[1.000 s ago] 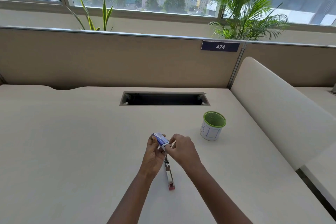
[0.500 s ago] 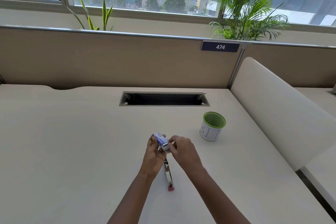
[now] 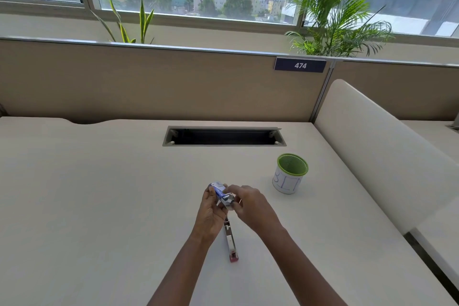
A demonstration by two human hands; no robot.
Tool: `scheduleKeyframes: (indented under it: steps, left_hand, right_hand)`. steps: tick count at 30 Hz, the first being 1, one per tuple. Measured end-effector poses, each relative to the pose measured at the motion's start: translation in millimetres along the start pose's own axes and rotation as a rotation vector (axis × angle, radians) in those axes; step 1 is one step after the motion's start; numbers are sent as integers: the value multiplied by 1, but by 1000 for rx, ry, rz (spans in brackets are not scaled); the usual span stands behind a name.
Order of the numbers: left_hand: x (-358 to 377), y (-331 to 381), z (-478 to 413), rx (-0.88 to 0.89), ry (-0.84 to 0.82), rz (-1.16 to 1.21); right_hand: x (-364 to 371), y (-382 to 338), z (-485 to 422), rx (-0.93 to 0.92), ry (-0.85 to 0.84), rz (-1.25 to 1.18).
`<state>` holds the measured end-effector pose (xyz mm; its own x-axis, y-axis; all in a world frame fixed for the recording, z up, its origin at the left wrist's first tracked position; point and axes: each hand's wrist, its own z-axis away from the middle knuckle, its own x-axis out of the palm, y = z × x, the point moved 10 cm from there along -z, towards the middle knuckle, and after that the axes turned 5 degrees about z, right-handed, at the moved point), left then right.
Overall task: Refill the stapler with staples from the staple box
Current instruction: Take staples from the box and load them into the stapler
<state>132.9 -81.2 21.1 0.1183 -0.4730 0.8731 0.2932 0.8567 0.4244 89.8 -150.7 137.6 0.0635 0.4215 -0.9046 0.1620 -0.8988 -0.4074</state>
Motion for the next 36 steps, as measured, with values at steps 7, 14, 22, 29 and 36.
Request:
scheduleKeyframes:
  steps: [7, 14, 22, 29, 36]
  left_hand:
    - [2, 1, 3, -12, -1, -18]
    - [1, 4, 6, -14, -28, -23]
    - [2, 2, 4, -29, -32, -28]
    - [-2, 0, 4, -44, -5, -54]
    - [4, -2, 5, -48, -42, -88]
  right_hand:
    - [1, 0, -1, -15, -22, 48]
    - [-3, -5, 0, -67, 10, 39]
    - [0, -7, -1, -103, 5, 42]
    - [0, -10, 0, -153, -27, 59]
    - [3, -11, -2, -188, -82, 92]
